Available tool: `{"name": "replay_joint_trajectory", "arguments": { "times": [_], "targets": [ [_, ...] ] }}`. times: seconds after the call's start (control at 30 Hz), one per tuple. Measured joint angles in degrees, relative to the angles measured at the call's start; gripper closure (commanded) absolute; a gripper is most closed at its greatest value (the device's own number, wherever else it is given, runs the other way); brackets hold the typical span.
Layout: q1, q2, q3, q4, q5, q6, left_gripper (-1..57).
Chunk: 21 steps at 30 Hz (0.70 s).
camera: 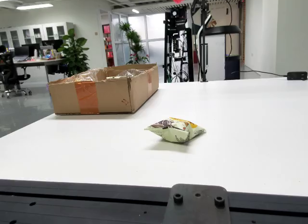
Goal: Grasp a snack and put it in the bin.
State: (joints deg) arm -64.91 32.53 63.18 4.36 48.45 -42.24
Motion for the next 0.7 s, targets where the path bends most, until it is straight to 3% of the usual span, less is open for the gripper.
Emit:
{"name": "replay_joint_trajectory", "arguments": {
  "times": [0.3,0.7],
  "targets": [
    [0.43,9.04,-7.69,2.67,0.23,4.77,16.3],
    [2.23,14.49,-9.14,2.44,0.18,27.95,8.4]
  ]
}}
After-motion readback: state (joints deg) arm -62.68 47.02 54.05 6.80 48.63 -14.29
